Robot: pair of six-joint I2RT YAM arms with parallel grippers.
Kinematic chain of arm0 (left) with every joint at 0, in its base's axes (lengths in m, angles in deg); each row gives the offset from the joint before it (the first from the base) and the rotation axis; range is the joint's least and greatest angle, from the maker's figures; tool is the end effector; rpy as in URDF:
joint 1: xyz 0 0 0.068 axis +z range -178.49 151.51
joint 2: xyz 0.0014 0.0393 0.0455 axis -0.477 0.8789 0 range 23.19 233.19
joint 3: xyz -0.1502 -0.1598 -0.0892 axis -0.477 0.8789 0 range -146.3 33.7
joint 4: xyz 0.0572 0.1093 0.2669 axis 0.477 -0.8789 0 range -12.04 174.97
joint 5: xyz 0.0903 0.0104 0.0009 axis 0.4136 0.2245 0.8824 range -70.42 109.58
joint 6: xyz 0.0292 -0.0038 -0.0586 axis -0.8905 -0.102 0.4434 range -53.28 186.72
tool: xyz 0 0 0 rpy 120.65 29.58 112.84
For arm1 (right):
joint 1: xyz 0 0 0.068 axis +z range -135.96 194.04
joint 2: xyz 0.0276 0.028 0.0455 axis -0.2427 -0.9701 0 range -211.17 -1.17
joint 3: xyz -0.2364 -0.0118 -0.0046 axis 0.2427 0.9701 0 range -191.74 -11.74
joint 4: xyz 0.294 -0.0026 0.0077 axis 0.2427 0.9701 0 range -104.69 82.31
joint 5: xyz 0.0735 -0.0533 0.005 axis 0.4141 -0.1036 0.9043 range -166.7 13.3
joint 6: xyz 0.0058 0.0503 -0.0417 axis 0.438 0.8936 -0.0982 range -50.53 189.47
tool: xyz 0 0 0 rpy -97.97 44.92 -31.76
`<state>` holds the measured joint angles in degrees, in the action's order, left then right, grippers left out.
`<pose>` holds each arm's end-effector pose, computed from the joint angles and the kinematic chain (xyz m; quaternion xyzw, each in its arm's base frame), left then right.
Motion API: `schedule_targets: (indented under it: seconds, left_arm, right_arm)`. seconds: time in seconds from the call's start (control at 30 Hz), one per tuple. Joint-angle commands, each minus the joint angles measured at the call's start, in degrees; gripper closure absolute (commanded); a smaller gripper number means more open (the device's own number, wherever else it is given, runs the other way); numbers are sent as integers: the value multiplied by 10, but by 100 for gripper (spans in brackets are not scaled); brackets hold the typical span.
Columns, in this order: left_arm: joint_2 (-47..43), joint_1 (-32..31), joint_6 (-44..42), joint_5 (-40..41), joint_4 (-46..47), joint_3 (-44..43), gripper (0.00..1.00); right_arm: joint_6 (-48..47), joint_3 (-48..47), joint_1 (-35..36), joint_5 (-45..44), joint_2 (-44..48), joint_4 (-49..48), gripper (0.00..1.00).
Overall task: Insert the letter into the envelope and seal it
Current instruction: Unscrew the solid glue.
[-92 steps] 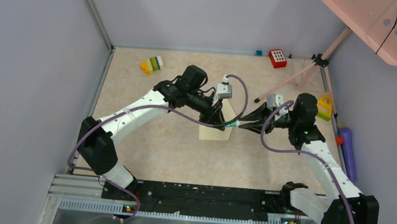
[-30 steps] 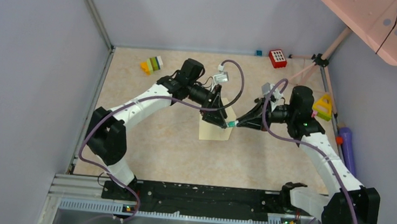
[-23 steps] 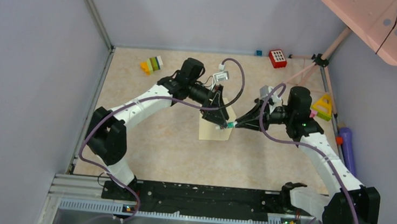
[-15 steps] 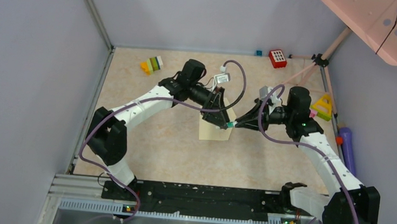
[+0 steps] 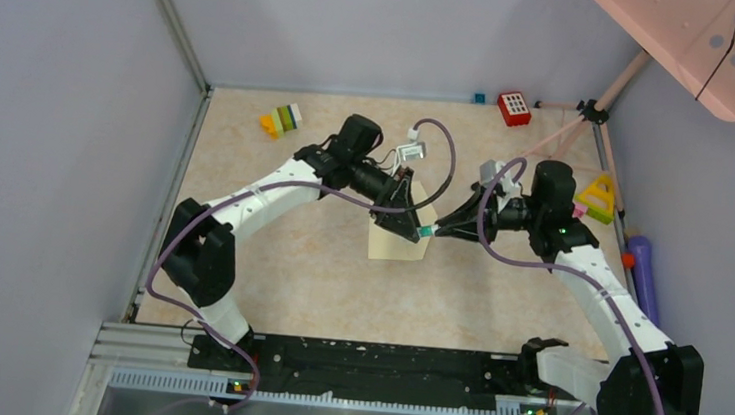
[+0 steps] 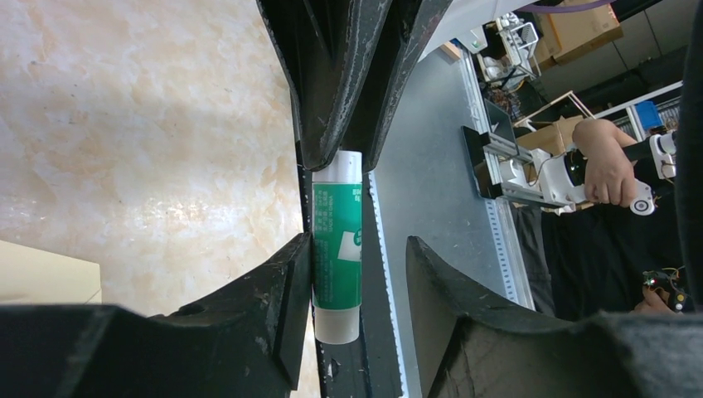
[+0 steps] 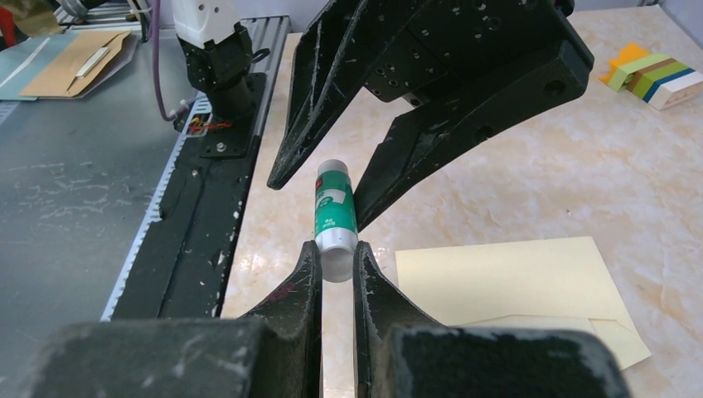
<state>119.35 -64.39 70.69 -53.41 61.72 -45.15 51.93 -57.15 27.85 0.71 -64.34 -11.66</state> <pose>0.2924 -0.2726 0.2549 0.4400 0.6337 -0.6225 0.1319 0.2619 0.1162 0.2572 -0.5154 0.5225 0.5000 0.4597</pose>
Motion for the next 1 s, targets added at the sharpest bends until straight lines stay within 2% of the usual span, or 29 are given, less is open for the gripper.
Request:
schedule_targets:
  seconds: [0.0, 0.07, 0.3, 0.43, 0.6, 0.73, 0.8, 0.87, 0.97]
  left_arm:
    - [0, -10, -31, -4, -25, -14, 51]
    - [1, -12, -34, 0, -31, -17, 55]
    - [-2, -13, -50, 25, -34, -24, 86]
    - [-16, -13, -79, 111, -52, -40, 99]
    - [-42, -14, -109, 258, -51, -35, 100]
    - [-63, -21, -129, 339, -37, -17, 100]
    - [-71, -32, -145, 379, -33, -8, 100]
    - [-76, -46, -160, 413, -29, 0, 100]
    - [-74, -51, -163, 410, -34, -3, 100]
  right_arm:
    - [-15, -13, 7, -1, 0, -15, 100]
    - [-15, -12, 7, 1, 1, -15, 100]
    - [-4, -13, 6, -2, -4, -17, 100]
    - [94, -26, 6, -35, -27, -52, 100]
    - [222, -83, 2, -85, -94, -15, 100]
    - [322, -130, -9, -93, -155, 7, 99]
    - [376, -138, -11, -103, -178, 3, 89]
    - [412, -137, -12, -94, -189, -11, 70]
    - [411, -132, -13, -69, -181, -40, 55]
